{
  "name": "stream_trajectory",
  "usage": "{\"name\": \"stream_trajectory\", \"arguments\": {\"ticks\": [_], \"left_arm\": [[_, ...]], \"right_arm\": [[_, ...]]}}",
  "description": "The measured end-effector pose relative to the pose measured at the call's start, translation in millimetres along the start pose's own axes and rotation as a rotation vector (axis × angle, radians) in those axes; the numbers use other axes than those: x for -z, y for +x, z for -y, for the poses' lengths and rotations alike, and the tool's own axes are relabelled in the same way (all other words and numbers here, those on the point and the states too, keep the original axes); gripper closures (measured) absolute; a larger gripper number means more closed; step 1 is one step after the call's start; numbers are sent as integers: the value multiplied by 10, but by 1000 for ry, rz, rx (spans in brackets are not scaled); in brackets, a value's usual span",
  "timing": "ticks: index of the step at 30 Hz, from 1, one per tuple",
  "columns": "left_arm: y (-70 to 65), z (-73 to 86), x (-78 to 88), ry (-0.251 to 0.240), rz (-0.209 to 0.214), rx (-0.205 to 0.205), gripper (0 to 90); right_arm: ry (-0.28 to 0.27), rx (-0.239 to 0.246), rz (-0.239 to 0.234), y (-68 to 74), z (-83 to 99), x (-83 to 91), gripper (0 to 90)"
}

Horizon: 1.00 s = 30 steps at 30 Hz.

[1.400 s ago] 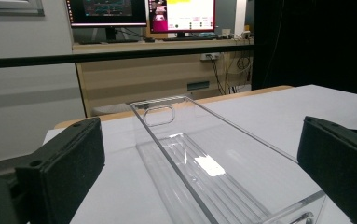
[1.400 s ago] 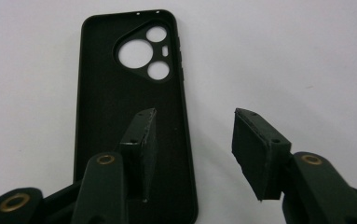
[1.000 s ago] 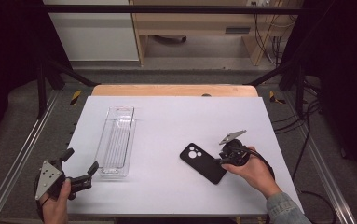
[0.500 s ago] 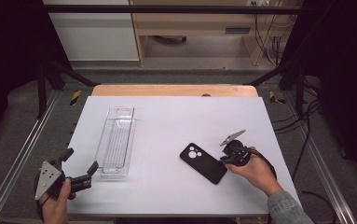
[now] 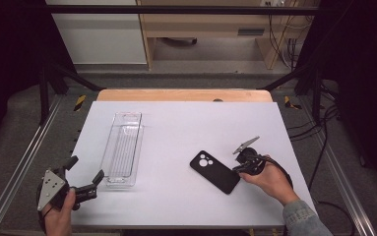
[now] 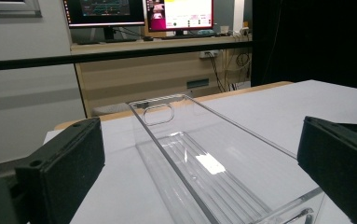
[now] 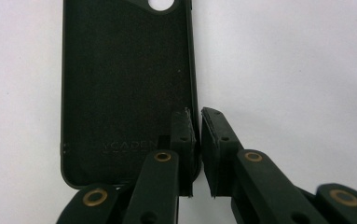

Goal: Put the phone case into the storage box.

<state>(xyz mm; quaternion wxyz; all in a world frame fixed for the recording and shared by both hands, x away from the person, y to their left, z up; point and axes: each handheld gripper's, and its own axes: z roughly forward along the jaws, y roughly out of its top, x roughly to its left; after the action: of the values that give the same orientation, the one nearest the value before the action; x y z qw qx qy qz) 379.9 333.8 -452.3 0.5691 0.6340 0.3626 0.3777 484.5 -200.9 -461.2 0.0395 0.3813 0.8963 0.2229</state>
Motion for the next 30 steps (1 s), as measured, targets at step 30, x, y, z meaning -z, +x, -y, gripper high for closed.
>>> {"name": "stream_trajectory", "arguments": {"ticks": [30], "left_arm": [[41, -121, 23, 30, -26, 58, 8]], "right_arm": [[-234, -16, 101, 101, 69, 117, 890]]}}
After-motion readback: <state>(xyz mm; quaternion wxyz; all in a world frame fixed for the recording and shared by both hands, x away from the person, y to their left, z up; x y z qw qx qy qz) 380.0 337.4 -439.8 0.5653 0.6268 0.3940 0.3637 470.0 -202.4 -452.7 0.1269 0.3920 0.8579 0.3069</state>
